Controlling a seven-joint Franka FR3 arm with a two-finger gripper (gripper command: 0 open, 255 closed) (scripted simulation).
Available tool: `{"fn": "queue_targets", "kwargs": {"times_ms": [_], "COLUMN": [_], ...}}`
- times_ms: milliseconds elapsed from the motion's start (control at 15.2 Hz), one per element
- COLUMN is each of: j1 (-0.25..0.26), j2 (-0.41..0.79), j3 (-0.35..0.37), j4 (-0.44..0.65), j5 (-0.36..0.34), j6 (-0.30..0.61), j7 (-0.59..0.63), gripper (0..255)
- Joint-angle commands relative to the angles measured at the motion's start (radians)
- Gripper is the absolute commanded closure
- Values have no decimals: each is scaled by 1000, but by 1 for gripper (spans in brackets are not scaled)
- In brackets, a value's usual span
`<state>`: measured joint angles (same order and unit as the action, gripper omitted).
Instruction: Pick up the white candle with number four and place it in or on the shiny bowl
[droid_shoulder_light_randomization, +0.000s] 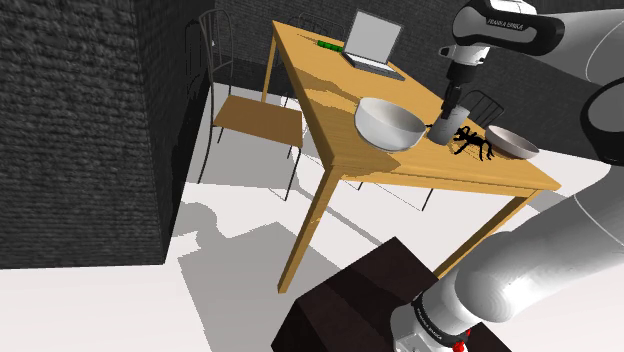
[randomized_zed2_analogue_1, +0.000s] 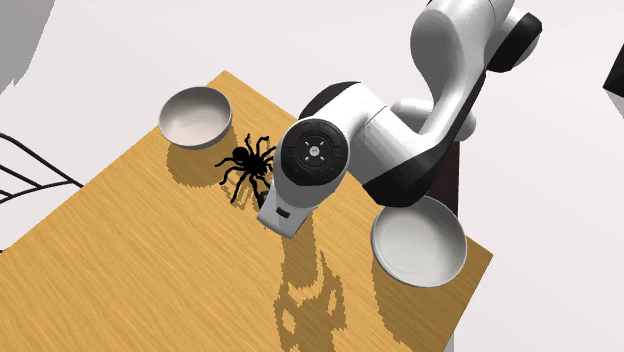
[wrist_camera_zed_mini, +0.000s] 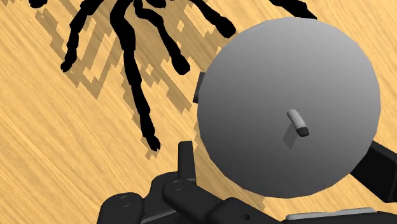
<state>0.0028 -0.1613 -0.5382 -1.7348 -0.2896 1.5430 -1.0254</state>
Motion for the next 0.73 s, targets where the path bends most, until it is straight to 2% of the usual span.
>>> {"fn": "queue_targets", "kwargs": {"times_ms": [0, 66, 660], "j1": [0, 0, 0], "j2": [0, 0, 0], "j3": [0, 0, 0], "j4": [0, 0, 0], "j5": [0, 0, 0], "j6": [0, 0, 0], "j7": [0, 0, 0], "gripper": [0, 255, 255]}}
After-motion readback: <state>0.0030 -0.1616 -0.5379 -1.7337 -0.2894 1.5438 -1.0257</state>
